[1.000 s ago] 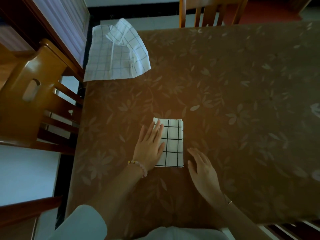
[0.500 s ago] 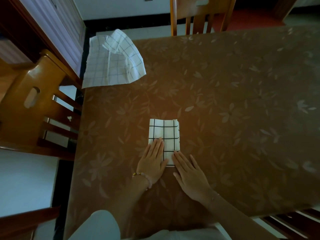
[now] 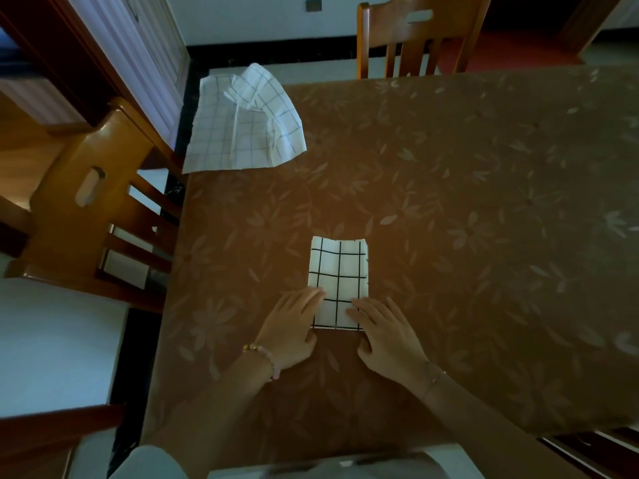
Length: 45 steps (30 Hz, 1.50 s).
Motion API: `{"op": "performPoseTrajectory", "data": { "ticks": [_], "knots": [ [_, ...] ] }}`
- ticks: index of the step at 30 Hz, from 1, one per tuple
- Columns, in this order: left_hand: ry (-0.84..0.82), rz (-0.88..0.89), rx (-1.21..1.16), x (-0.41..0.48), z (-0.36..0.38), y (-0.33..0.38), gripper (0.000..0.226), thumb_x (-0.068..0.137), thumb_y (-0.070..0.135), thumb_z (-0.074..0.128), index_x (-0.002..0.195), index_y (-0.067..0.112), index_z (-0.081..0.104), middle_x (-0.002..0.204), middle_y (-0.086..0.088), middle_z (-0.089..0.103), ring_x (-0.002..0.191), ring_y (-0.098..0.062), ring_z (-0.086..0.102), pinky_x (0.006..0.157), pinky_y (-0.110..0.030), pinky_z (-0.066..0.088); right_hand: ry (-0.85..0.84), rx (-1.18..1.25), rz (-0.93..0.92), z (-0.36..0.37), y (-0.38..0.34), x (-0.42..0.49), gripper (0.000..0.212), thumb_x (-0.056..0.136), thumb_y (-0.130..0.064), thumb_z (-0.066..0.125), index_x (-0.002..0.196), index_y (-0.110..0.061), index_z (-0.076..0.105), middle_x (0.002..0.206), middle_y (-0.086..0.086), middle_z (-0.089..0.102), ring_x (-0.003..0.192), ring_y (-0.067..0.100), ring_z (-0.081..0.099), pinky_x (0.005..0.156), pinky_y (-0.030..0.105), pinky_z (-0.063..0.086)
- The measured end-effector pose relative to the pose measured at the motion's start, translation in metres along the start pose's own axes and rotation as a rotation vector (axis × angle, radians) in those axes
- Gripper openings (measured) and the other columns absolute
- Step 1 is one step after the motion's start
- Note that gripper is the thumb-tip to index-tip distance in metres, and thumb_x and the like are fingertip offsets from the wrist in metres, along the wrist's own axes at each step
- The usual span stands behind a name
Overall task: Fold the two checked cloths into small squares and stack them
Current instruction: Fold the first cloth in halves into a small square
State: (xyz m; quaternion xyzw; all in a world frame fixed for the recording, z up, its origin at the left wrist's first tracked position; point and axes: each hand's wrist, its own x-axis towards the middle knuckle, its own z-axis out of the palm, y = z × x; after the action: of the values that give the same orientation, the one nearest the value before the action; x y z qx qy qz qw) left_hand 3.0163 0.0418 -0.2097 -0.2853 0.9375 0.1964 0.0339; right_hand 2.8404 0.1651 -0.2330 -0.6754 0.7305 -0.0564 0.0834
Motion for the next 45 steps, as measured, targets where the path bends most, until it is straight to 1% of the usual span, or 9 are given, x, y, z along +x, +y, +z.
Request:
{"op": "performPoseTrajectory", "data": {
  "ticks": [2, 6, 12, 18, 23, 30, 36, 41, 45],
  "knots": [
    [0.020, 0.029, 0.059, -0.007, 0.007, -0.007, 0.072, 0.079, 0.019, 0.053, 0.145, 0.011, 0.026, 0.150, -0.005, 0.029, 0.140, -0.020, 0.023, 0.114, -0.030, 0.004, -0.001, -0.027, -0.010, 0.000, 0.002, 0.001, 0.058, 0.066, -0.030, 0.069, 0.122, -0.024, 0.056, 0.130, -0.003, 0.055, 0.122, 0.017, 0.050, 0.106, 0.048, 0.034],
    [0.062, 0.096, 0.212, -0.004, 0.012, -0.012, 0.069, 0.060, 0.024, 0.074, 0.125, 0.005, 0.056, 0.124, -0.009, 0.060, 0.115, -0.024, 0.057, 0.102, -0.039, 0.033, 0.056, -0.032, -0.035, 0.001, 0.004, 0.010, 0.048, 0.068, -0.024, 0.071, 0.115, -0.023, 0.061, 0.121, -0.003, 0.060, 0.113, 0.016, 0.057, 0.104, 0.042, 0.036],
    [0.149, 0.129, 0.263, 0.009, 0.011, -0.011, 0.065, 0.044, 0.005, 0.084, 0.106, 0.006, 0.067, 0.109, -0.009, 0.067, 0.100, -0.024, 0.065, 0.090, -0.038, 0.048, 0.192, 0.039, -0.059, 0.000, 0.008, 0.016, 0.039, 0.066, -0.011, 0.078, 0.103, -0.020, 0.069, 0.107, -0.005, 0.068, 0.100, 0.012, 0.064, 0.100, 0.037, 0.040],
    [0.289, 0.229, 0.268, -0.009, 0.024, -0.014, 0.028, 0.069, 0.013, 0.061, 0.095, 0.008, 0.069, 0.098, -0.008, 0.069, 0.092, -0.023, 0.066, 0.095, -0.038, 0.045, 0.180, 0.182, -0.050, -0.005, 0.003, 0.001, 0.032, 0.070, -0.006, 0.075, 0.098, -0.021, 0.072, 0.103, -0.006, 0.070, 0.100, 0.011, 0.064, 0.102, 0.043, 0.039],
    [0.282, 0.393, 0.260, -0.062, 0.040, -0.008, 0.026, 0.080, 0.027, 0.053, 0.098, 0.014, 0.066, 0.100, -0.003, 0.066, 0.098, -0.018, 0.060, 0.097, -0.037, 0.035, 0.083, 0.381, -0.059, -0.003, -0.004, -0.044, 0.024, 0.079, -0.017, 0.057, 0.097, -0.024, 0.071, 0.102, -0.009, 0.070, 0.099, 0.004, 0.062, 0.103, 0.037, 0.039],
    [0.210, 0.177, 0.007, -0.083, 0.055, -0.005, 0.050, 0.073, 0.025, 0.067, 0.120, 0.012, 0.058, 0.127, -0.002, 0.058, 0.121, -0.013, 0.047, 0.104, -0.038, 0.034, 0.064, 0.523, 0.007, -0.007, -0.024, -0.073, 0.030, 0.084, -0.025, 0.046, 0.100, -0.024, 0.071, 0.093, -0.013, 0.071, 0.089, -0.013, 0.053, 0.102, 0.016, 0.035],
    [0.273, -0.131, -0.490, -0.075, 0.043, 0.008, 0.034, 0.087, 0.040, 0.053, 0.111, 0.019, 0.065, 0.114, 0.011, 0.062, 0.107, 0.006, 0.049, 0.096, -0.020, 0.041, 0.037, 0.800, 0.290, -0.026, -0.034, -0.060, 0.021, 0.091, -0.010, 0.055, 0.101, -0.027, 0.062, 0.085, -0.018, 0.064, 0.075, -0.010, 0.059, 0.065, 0.007, 0.044],
    [0.254, -0.280, -0.614, -0.069, 0.037, 0.011, 0.017, 0.088, 0.029, 0.061, 0.098, 0.018, 0.067, 0.095, 0.008, 0.067, 0.087, -0.004, 0.060, 0.080, -0.021, 0.048, 0.082, 0.997, 0.500, -0.029, -0.033, -0.040, 0.014, 0.091, -0.021, 0.056, 0.100, -0.031, 0.056, 0.094, -0.007, 0.066, 0.087, 0.007, 0.064, 0.073, 0.025, 0.054],
    [0.289, -0.246, -0.663, -0.070, 0.037, 0.011, 0.019, 0.088, 0.025, 0.062, 0.104, 0.018, 0.069, 0.103, 0.010, 0.067, 0.092, 0.009, 0.057, 0.084, -0.007, 0.041, -0.100, 0.876, 0.355, -0.023, -0.022, -0.043, 0.040, 0.078, -0.022, 0.072, 0.109, -0.037, 0.051, 0.111, -0.014, 0.056, 0.103, 0.004, 0.055, 0.090, 0.028, 0.049]
  ]
}}
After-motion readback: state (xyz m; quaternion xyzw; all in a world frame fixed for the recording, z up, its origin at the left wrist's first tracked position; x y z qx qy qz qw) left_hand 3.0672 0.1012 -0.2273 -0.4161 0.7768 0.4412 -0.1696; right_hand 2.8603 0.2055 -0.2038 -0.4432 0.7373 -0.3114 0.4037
